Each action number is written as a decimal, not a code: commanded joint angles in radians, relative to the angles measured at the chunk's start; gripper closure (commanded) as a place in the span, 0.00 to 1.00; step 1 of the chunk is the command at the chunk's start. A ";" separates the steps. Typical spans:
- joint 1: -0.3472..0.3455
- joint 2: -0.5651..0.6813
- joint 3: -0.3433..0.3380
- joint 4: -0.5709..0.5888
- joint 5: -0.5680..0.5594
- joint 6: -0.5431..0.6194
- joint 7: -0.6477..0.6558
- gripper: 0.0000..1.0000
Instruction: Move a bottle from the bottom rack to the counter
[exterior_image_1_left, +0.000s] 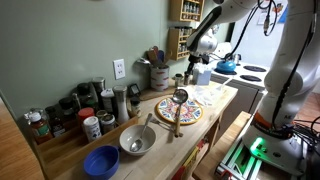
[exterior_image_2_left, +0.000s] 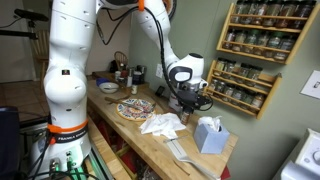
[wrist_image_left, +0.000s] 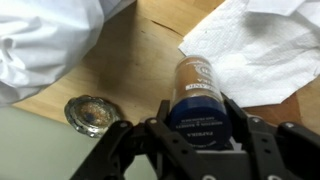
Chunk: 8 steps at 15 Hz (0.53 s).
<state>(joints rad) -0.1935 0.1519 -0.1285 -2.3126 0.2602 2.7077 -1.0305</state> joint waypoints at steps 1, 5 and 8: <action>-0.025 0.028 0.025 0.013 0.012 0.026 0.019 0.69; -0.044 0.049 0.032 0.022 0.011 0.033 0.028 0.69; -0.053 0.062 0.038 0.029 0.006 0.042 0.036 0.69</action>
<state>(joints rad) -0.2251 0.1933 -0.1101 -2.2999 0.2602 2.7267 -1.0098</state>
